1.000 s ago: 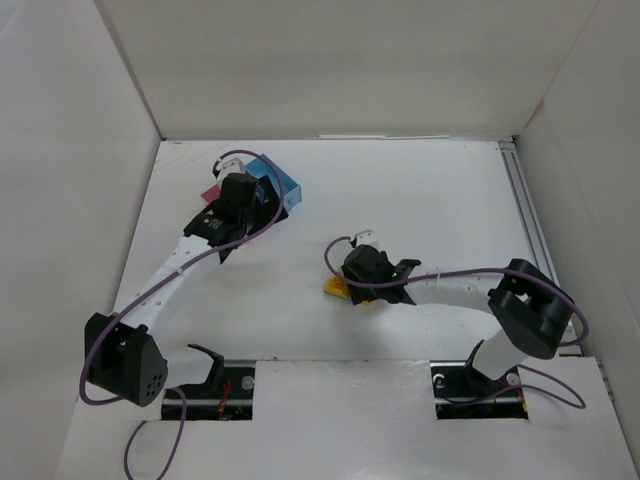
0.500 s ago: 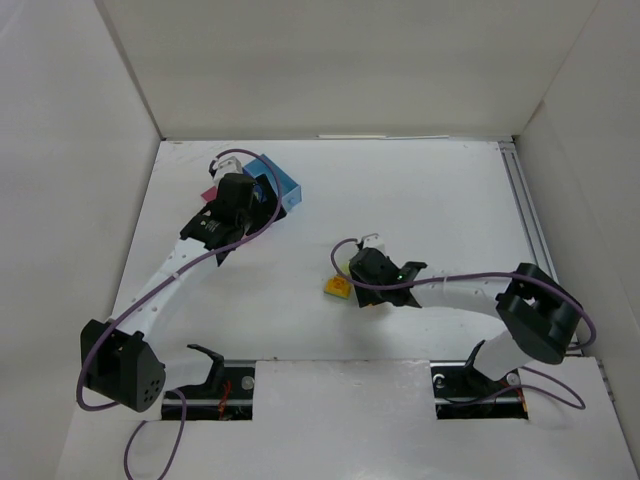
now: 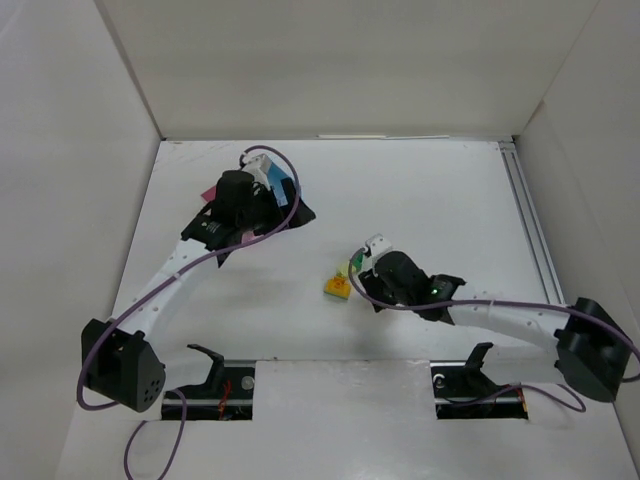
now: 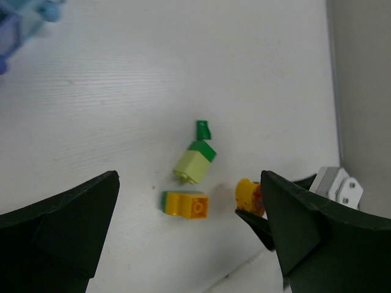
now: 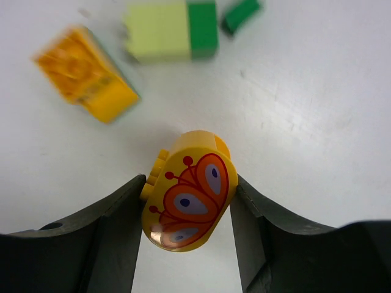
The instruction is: Sort the legos into containers by color
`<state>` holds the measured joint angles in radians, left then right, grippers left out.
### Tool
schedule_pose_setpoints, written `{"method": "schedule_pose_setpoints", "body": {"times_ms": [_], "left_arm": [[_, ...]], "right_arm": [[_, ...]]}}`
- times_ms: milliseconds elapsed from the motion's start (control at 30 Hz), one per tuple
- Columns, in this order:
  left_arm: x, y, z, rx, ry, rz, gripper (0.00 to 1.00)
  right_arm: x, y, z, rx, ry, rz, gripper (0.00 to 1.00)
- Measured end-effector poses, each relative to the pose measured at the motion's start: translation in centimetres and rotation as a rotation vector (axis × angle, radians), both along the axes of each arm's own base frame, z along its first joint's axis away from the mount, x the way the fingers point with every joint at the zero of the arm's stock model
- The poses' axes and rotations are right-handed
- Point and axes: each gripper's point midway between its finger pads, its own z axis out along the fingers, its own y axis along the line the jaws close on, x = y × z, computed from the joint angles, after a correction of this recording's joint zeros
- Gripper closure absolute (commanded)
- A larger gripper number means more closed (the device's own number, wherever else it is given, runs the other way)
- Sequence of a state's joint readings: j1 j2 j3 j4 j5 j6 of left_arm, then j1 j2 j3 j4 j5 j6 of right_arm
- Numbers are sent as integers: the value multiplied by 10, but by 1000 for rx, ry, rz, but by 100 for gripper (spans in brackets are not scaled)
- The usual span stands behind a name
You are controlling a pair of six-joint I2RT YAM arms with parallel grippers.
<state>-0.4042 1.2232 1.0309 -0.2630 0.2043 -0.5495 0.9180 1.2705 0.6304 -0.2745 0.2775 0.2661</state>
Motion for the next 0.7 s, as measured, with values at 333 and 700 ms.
{"method": "schedule_pose_setpoints", "body": {"times_ms": [333,700], "left_arm": [[-56,-82,-2,-197,43,-484,0],[-74,-99,-3,-192,46,-559,4]], "right_arm": [[10,58,119,227,-414,476,92],[6,85,137,270,-486,647,90]]}}
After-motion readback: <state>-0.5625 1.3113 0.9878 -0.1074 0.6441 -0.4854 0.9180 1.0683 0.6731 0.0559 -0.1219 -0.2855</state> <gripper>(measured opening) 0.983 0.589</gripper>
